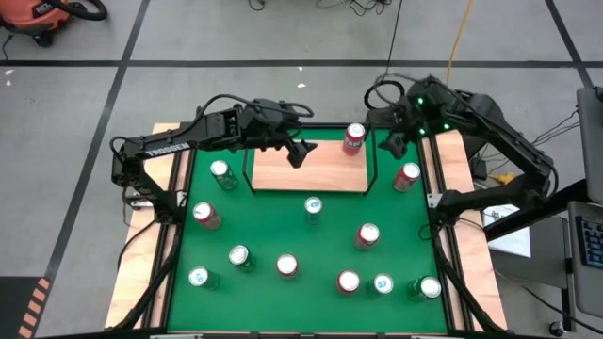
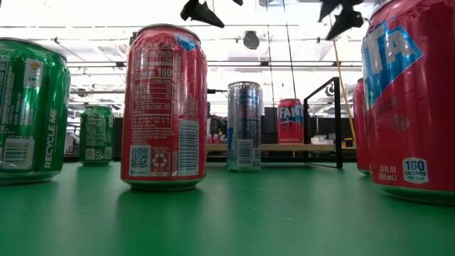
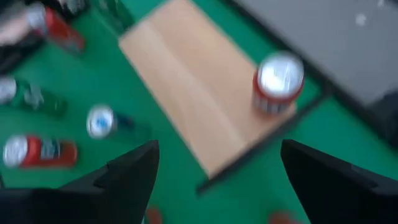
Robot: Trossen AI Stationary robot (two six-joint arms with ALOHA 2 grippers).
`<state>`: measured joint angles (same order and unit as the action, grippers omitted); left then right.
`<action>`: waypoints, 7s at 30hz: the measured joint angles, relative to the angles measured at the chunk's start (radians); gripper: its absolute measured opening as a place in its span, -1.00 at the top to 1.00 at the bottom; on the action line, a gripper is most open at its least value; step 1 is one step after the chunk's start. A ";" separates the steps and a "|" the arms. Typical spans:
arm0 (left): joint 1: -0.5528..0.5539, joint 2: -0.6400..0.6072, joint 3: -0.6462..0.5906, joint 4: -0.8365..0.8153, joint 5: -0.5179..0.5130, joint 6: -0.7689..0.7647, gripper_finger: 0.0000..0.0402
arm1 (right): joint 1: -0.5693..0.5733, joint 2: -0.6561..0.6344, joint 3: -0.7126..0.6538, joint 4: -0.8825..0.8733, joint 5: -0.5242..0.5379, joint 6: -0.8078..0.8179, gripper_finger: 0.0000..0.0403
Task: Place canned beverage on shelf
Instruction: Put the red soda can on the shelf
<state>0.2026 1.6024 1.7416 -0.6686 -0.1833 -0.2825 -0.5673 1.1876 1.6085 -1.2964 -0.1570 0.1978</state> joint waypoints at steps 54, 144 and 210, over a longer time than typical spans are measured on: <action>-0.098 0.000 0.000 -0.041 -0.016 -0.120 -0.98 | -0.205 0.033 -0.521 -0.057 0.152 -0.108 -0.87; -0.078 0.000 0.000 -0.082 -0.029 -0.078 -0.98 | -0.205 0.123 -0.628 0.059 0.157 -0.112 -0.61; -0.084 0.009 0.000 0.412 0.054 0.266 -0.99 | -0.109 0.012 0.148 0.360 -0.557 0.267 -0.45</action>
<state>0.1184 1.6117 1.7420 -0.2569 -0.1289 -0.0165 -0.6762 1.1998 1.7565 -0.9365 -0.7141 0.4647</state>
